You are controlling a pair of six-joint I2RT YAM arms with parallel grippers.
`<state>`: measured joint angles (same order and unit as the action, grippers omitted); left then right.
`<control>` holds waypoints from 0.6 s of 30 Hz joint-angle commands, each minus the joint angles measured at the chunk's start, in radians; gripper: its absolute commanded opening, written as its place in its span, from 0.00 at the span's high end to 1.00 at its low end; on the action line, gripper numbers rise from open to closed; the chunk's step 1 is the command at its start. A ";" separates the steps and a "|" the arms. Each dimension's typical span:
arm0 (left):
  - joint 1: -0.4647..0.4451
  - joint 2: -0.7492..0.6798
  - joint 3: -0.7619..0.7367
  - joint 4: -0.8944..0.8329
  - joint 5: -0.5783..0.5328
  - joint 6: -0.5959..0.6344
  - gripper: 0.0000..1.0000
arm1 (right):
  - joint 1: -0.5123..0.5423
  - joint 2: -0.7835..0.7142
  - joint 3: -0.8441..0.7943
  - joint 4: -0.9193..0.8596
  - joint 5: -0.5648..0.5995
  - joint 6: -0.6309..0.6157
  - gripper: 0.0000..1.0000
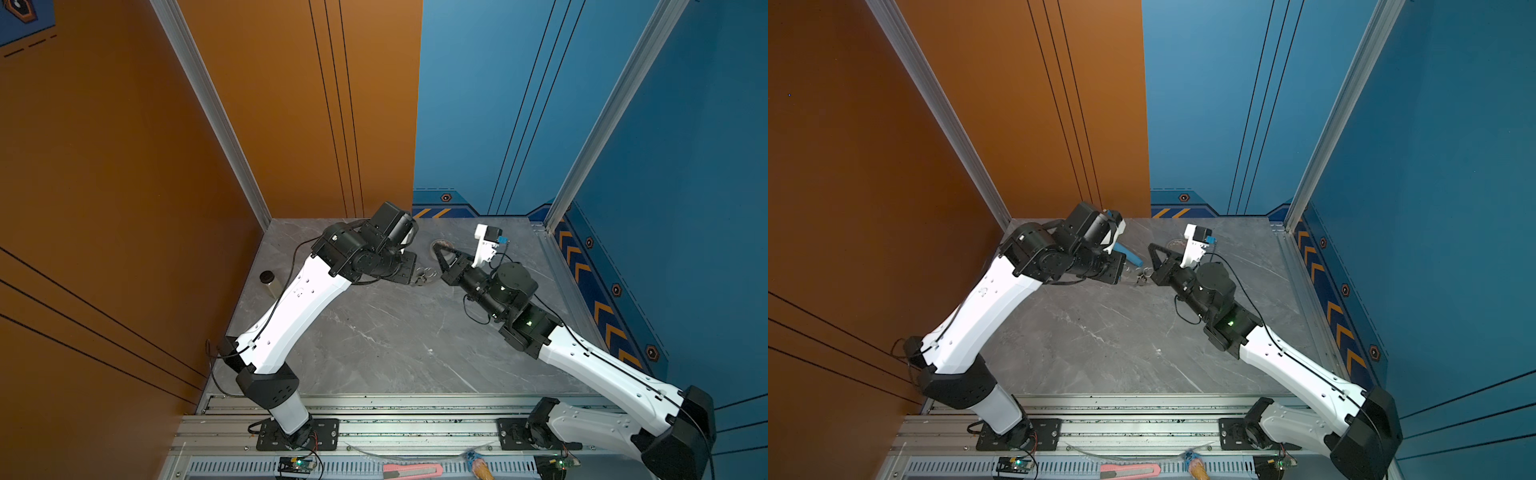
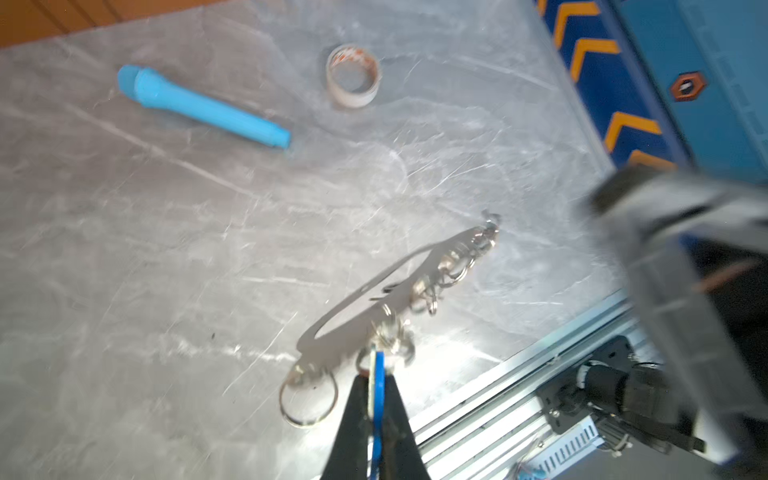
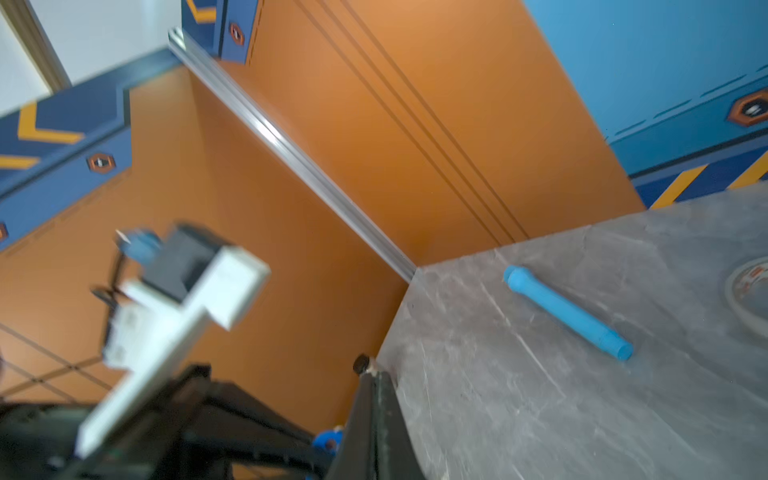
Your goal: Remove the keys from the keyring
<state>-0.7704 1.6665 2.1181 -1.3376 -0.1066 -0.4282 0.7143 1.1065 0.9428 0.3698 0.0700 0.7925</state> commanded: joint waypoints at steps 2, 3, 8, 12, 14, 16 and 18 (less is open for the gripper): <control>0.012 -0.027 -0.012 -0.088 -0.037 -0.026 1.00 | -0.006 -0.034 -0.006 0.081 0.064 0.027 1.00; 0.010 -0.026 -0.008 -0.087 -0.031 -0.027 1.00 | -0.004 -0.033 -0.002 0.078 0.063 0.021 1.00; 0.011 -0.014 0.035 -0.087 -0.011 -0.020 1.00 | 0.010 -0.033 -0.002 0.073 0.023 -0.084 1.00; 0.016 -0.014 0.051 -0.086 0.015 -0.020 1.00 | 0.030 -0.022 -0.028 0.039 -0.062 -0.166 1.00; 0.020 -0.012 0.064 -0.086 0.027 -0.022 1.00 | 0.044 -0.002 -0.042 0.035 -0.126 -0.201 1.00; 0.022 -0.011 0.077 -0.087 0.036 -0.020 1.00 | 0.078 0.012 -0.040 -0.020 -0.160 -0.269 0.97; 0.023 -0.008 0.091 -0.086 0.058 -0.003 1.00 | 0.092 0.029 -0.044 -0.056 -0.222 -0.328 0.88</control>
<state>-0.7582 1.6665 2.1704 -1.4113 -0.0879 -0.4419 0.7830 1.1152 0.9161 0.3862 -0.0364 0.5865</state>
